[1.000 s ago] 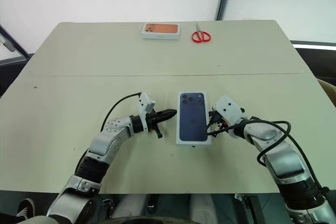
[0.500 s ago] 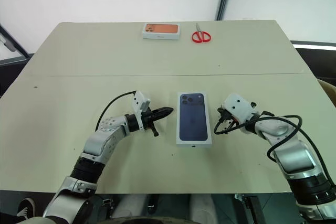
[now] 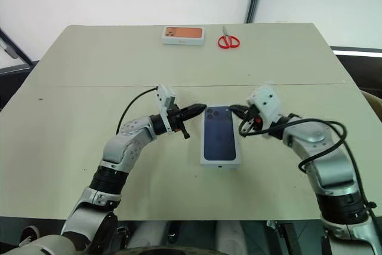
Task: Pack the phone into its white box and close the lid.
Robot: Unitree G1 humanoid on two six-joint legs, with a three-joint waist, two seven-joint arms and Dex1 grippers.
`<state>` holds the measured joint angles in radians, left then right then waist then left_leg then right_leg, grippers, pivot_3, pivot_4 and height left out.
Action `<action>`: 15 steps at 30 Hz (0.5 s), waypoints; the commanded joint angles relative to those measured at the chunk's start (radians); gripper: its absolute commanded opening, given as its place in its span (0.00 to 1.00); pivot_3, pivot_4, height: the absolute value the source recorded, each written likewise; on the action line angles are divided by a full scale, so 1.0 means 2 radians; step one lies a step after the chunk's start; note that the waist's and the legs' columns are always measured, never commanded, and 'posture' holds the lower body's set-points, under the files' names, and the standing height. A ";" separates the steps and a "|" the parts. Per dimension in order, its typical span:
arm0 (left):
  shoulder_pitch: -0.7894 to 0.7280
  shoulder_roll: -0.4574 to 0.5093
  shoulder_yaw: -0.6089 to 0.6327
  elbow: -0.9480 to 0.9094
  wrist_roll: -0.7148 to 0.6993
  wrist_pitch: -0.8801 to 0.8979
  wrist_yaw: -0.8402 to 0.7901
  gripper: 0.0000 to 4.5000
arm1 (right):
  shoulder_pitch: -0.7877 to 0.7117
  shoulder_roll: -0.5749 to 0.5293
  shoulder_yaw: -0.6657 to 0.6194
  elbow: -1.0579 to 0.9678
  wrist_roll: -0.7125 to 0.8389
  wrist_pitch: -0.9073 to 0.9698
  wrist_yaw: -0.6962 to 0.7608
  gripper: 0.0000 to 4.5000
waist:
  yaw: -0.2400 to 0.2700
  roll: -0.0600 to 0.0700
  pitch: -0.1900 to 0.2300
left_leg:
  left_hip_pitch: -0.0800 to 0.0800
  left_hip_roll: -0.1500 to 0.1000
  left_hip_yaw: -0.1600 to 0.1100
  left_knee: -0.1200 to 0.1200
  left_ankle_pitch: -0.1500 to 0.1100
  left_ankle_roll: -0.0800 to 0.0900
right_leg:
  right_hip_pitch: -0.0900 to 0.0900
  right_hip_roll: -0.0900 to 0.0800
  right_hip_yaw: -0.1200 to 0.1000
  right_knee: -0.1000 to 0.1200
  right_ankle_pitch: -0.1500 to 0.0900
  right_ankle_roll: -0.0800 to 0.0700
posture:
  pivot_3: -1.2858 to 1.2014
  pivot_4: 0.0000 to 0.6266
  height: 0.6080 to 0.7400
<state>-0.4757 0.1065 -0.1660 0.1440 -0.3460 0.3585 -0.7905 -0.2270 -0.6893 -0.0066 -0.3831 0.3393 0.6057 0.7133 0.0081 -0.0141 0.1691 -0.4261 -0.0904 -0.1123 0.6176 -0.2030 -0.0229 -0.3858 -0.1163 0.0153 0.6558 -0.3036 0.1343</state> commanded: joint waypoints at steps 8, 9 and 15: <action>0.041 0.034 -0.065 -0.005 0.049 -0.022 -0.033 0.00 | 0.056 -0.052 0.044 -0.025 -0.051 -0.040 0.032 0.01 | 0.003 0.000 0.000 | 0.001 0.000 0.000 0.001 0.000 0.000 | 0.002 0.000 0.000 0.000 0.000 0.000 | 0.52 0.24 1.00; 0.040 0.035 -0.062 -0.005 0.048 -0.020 -0.033 0.00 | 0.051 -0.047 0.039 -0.026 -0.043 -0.032 0.029 0.01 | 0.002 0.000 -0.001 | 0.001 0.000 0.000 0.001 0.000 0.000 | 0.002 0.000 0.000 0.000 0.000 0.000 | 0.52 0.24 1.00; 0.023 0.034 -0.032 0.000 0.017 0.009 -0.041 0.00 | 0.034 -0.031 0.022 -0.009 -0.031 -0.023 0.025 0.01 | 0.002 0.000 0.000 | 0.001 0.000 -0.001 0.001 0.000 0.000 | 0.002 0.000 -0.001 0.000 0.000 0.000 | 0.52 0.24 1.00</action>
<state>-0.4225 0.1725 -0.2427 0.1431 -0.2969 0.3615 -0.8655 -0.1391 -0.7503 0.0727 -0.4042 0.2683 0.5634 0.7663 0.0128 -0.0144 0.1681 -0.4238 -0.0907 -0.1139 0.6189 -0.2034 -0.0225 -0.3812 -0.1169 0.0142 0.6549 -0.3037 0.1344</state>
